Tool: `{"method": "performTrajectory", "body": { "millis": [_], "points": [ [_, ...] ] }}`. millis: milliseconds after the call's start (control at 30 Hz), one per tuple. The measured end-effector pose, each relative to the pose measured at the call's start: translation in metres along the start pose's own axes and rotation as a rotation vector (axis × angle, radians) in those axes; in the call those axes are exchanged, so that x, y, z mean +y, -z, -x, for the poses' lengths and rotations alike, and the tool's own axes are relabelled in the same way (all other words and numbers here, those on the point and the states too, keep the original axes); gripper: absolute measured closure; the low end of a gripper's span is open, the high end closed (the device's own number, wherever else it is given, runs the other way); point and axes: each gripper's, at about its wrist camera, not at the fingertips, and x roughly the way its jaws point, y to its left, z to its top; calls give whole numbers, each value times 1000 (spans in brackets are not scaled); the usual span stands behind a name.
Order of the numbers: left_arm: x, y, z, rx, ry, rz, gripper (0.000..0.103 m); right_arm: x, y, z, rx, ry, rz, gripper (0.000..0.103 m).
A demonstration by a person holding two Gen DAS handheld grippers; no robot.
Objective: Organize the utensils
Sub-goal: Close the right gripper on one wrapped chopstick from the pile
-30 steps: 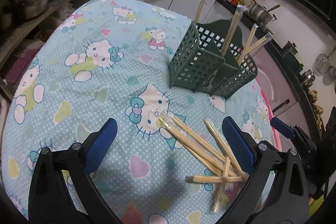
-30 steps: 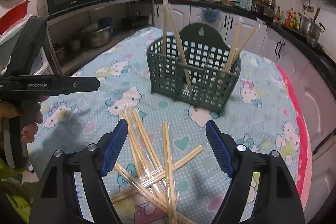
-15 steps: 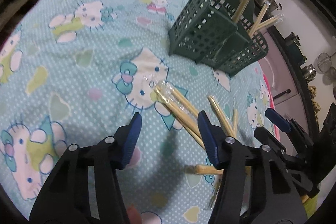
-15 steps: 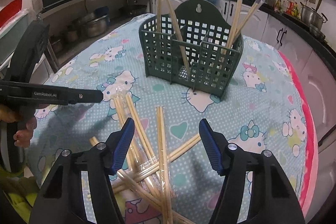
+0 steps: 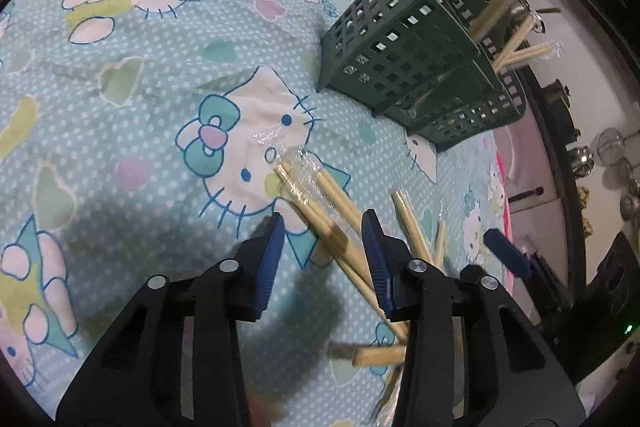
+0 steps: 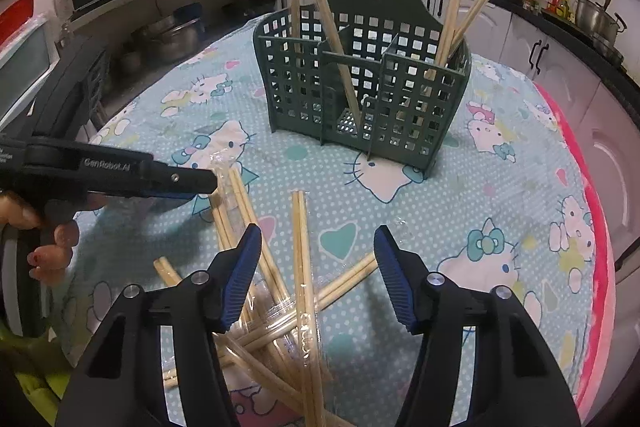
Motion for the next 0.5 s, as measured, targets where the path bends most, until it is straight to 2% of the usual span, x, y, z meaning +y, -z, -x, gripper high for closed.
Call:
{"method": "performTrajectory", "body": {
  "millis": [500],
  "points": [
    [19,-11,-7,13,21,89,86,-8,-17,-41,123,-92,-71,60]
  ]
}}
